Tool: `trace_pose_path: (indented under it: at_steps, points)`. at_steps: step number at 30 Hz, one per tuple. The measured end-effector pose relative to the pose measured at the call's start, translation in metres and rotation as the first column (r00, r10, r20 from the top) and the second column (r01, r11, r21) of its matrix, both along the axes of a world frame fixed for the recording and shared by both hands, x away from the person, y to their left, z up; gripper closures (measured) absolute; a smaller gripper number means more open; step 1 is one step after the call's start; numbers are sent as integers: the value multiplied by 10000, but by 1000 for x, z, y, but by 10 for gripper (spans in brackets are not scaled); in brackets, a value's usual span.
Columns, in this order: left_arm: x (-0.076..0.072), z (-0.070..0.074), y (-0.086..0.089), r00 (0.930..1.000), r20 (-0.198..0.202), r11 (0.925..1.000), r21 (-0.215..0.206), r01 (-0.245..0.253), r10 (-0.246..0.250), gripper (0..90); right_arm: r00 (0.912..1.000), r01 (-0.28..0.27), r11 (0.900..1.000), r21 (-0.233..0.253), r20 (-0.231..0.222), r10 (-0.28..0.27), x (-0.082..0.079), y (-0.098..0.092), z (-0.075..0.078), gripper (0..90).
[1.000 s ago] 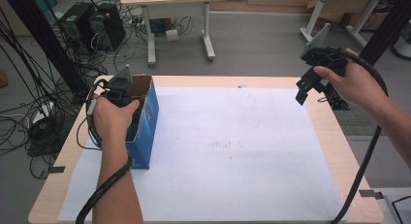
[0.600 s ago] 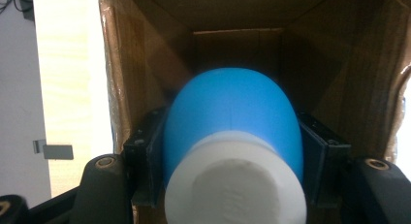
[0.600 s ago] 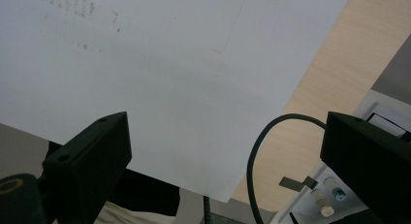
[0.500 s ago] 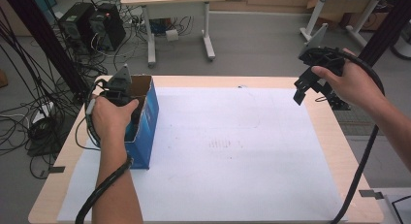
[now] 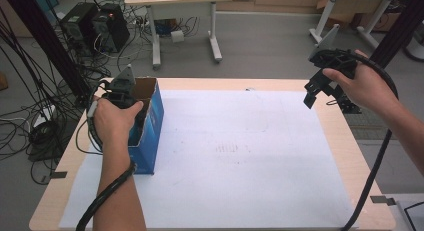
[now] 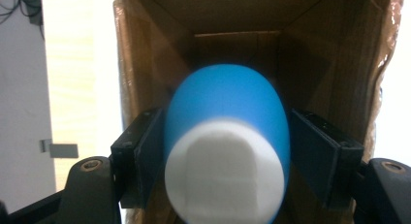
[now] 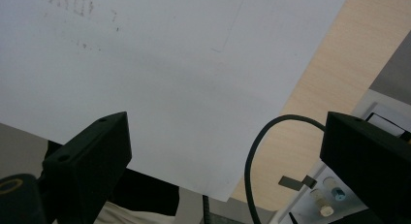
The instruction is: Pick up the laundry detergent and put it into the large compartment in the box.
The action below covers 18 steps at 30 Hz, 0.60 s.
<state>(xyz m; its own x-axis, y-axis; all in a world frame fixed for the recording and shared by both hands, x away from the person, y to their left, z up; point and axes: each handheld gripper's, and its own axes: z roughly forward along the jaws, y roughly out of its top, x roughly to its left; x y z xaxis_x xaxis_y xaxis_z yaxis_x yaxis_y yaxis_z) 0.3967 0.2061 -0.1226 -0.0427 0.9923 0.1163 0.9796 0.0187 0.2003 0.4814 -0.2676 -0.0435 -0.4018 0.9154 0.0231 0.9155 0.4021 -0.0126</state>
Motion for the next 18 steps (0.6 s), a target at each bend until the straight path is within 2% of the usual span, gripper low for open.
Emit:
trace_pose_path:
  at_steps: [11,18]
  points:
    - [-15,15,1,9996,282,10000,76,-41,39,257,10000,10,10000,56,34,-10,-4,-2,0,40]
    - [-25,31,-2,9987,460,9997,20,230,-230,235,9999,-21,10000,67,105,20,-7,1,2,40]
